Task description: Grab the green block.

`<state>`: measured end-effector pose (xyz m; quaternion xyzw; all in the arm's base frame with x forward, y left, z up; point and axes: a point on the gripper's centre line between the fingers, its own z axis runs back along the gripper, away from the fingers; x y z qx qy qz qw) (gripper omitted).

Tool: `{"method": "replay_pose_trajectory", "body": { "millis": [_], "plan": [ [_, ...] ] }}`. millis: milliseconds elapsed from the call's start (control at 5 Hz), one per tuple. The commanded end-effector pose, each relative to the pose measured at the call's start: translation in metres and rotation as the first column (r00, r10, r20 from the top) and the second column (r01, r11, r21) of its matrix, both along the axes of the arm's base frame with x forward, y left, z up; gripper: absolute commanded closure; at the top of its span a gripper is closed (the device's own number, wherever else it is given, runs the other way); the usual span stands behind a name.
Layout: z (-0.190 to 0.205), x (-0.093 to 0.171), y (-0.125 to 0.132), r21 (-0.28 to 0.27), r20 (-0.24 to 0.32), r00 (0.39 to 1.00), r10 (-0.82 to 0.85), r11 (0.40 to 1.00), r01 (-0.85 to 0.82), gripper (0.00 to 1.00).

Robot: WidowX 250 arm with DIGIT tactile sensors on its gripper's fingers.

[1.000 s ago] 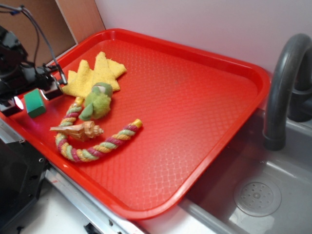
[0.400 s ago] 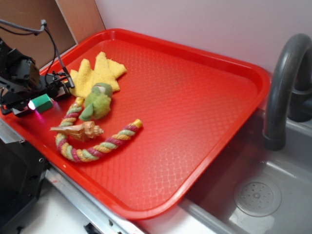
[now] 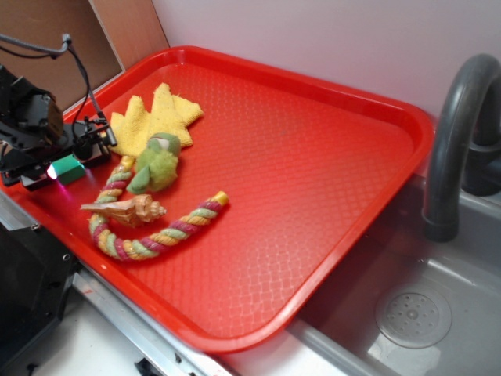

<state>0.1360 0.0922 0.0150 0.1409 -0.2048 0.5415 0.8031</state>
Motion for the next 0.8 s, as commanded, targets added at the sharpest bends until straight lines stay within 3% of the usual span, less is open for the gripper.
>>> {"method": "replay_pose_trajectory", "body": {
  "millis": [0, 200, 400, 600],
  "plan": [
    [0.092, 0.033, -0.026, -0.269, 0.001, 0.964, -0.267, 0.928, 0.257, 1.00],
    [0.124, 0.049, -0.048, -0.455, 0.028, 0.870, -0.492, 0.769, 0.449, 1.00],
    [0.158, 0.053, -0.067, -0.502, 0.080, 0.721, -0.688, 0.597, 0.626, 1.00],
    [0.185, 0.056, -0.075, -0.509, 0.103, 0.661, -0.743, 0.532, 0.677, 1.00]
  ]
}}
